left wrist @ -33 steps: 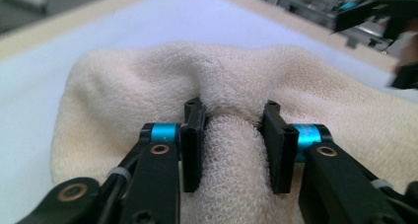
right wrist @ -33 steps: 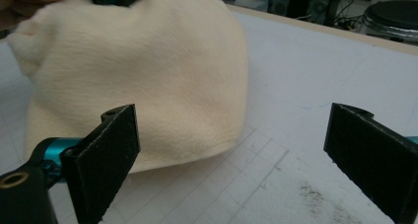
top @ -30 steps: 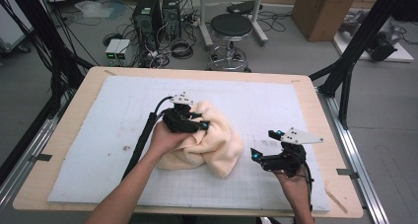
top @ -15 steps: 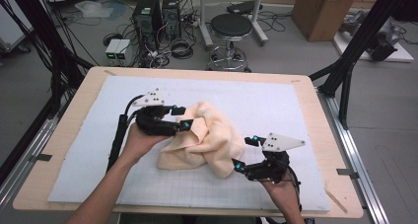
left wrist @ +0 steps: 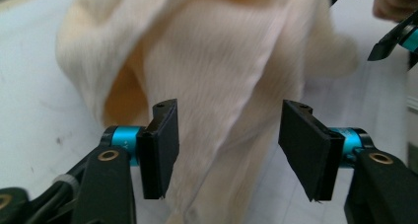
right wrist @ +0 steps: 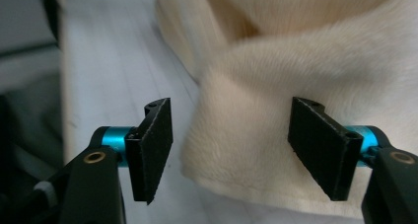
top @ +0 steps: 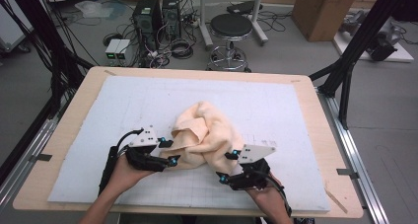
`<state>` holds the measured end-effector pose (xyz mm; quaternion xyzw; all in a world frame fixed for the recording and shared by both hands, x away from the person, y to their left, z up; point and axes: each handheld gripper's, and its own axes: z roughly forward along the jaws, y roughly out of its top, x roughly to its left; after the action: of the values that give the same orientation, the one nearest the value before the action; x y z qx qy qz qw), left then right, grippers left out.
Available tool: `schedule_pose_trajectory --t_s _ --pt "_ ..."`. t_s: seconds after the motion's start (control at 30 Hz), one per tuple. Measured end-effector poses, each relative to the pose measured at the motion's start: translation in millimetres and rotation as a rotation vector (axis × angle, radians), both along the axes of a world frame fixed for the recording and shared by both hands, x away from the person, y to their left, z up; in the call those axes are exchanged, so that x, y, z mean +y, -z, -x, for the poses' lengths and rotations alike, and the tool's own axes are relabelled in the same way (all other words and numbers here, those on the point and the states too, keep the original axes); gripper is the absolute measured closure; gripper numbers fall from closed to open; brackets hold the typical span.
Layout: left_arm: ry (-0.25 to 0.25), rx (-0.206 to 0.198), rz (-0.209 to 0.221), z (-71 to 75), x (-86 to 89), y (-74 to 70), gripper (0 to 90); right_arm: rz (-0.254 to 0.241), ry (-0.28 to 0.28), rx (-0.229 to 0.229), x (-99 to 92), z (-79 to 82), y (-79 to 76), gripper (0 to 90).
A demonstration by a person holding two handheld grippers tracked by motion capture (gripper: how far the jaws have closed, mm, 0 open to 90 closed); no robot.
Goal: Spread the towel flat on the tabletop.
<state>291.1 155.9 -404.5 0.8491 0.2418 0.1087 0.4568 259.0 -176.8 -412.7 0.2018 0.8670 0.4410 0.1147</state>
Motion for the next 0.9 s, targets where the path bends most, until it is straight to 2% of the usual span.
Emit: schedule_pose_trajectory --t_s 0.07,0.1,0.13,0.17,0.2,0.27,0.37,0.47,0.67,0.73,0.77,0.8,0.83,0.9 --pt "-0.013 0.013 0.012 -4.2 1.8 5.0 64.8 0.071 0.007 -0.016 5.1 -4.1 4.2 50.3" --pt "-0.015 0.013 0.015 -5.1 2.7 4.6 72.9 0.098 0.005 -0.019 6.6 -6.3 5.6 62.7" --pt "-0.015 0.013 0.015 -5.1 2.7 4.6 78.4 0.098 0.005 -0.019 6.6 -6.3 5.6 62.7" --pt "-0.02 0.002 0.055 -5.1 7.3 0.9 83.3 0.108 -0.013 -0.03 3.4 -9.9 4.4 74.2" --pt "-0.022 0.001 0.075 -4.7 10.4 -1.9 84.6 0.097 -0.012 -0.021 1.0 -10.9 3.1 76.6" --pt "-0.03 0.0 0.103 -4.2 18.7 -8.0 86.1 0.087 -0.004 -0.024 -7.2 -14.2 -2.7 78.6" --pt "-0.046 0.009 0.144 -3.7 31.7 -18.1 86.4 0.044 0.019 -0.036 -22.3 -17.7 -16.1 78.7" --pt "-0.067 -0.003 0.181 -0.9 45.5 -32.0 86.6 0.017 0.029 -0.052 -36.8 -17.0 -31.9 78.4" --pt "-0.095 -0.018 0.211 3.5 64.6 -48.4 86.6 -0.009 0.063 -0.09 -66.1 -12.0 -59.7 78.1" --pt "-0.104 -0.025 0.231 4.8 72.4 -52.9 86.6 -0.02 0.074 -0.096 -73.2 -9.9 -64.8 78.3" --pt "-0.115 -0.02 0.269 6.5 80.3 -57.5 86.6 -0.023 0.073 -0.102 -76.9 -9.5 -67.3 79.0" --pt "-0.115 -0.02 0.269 6.5 80.3 -57.5 86.6 -0.034 0.078 -0.104 -80.2 -8.8 -69.4 79.2" --pt "-0.121 -0.025 0.299 7.5 85.8 -60.8 86.6 -0.042 0.085 -0.106 -82.9 -8.0 -71.4 79.2" --pt "-0.126 -0.022 0.302 7.3 85.3 -60.7 86.6 -0.058 0.087 -0.103 -84.5 -11.1 -72.6 79.1"
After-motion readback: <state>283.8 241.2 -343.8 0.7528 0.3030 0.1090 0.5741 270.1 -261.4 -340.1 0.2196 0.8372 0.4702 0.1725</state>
